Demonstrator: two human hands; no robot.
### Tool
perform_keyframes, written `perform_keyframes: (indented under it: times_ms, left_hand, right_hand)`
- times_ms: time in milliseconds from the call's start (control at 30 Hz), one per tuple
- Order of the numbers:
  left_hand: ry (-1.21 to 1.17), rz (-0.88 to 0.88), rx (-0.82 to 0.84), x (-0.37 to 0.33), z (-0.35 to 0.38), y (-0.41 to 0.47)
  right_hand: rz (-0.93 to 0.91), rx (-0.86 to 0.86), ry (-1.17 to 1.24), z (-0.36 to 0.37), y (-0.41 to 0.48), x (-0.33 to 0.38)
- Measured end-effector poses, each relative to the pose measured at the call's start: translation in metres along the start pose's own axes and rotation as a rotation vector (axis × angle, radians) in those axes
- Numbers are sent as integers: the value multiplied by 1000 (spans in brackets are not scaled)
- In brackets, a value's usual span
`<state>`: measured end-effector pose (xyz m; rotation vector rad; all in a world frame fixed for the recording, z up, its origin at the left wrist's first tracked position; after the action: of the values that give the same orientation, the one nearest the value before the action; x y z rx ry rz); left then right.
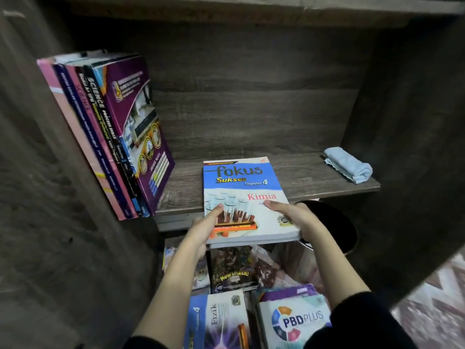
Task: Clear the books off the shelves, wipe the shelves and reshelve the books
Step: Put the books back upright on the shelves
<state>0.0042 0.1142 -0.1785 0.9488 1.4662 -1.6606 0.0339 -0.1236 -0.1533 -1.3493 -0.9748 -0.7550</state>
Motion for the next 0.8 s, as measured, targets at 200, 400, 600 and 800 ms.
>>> perform_keyframes:
  times_ms: [200,400,600,800]
  left_hand:
    - [19,-8,3,-1,-1,2]
    - [11,-11,28,-4,4,-4]
    - [5,3,53,-7,6,0]
    - [41,80,43,-25,13,1]
  right_hand:
    - [-274,-398,-909,17,-40,45]
    - [-482,71,-1543,100,-47,12]
    - [-750,-334,-1616,105,-49,9]
    - [-963,-486,-1455,95,-59,30]
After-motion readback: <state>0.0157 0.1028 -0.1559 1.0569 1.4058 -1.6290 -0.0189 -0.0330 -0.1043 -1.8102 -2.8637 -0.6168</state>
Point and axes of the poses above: each hand's wrist, its own y-axis towards the middle knuckle, its own z-axis out of the palm, x = y × z, the point moved 8 cm from there along y, towards the middle knuckle, and after that the axes turned 13 degrees about x, right-handed, at the moved point
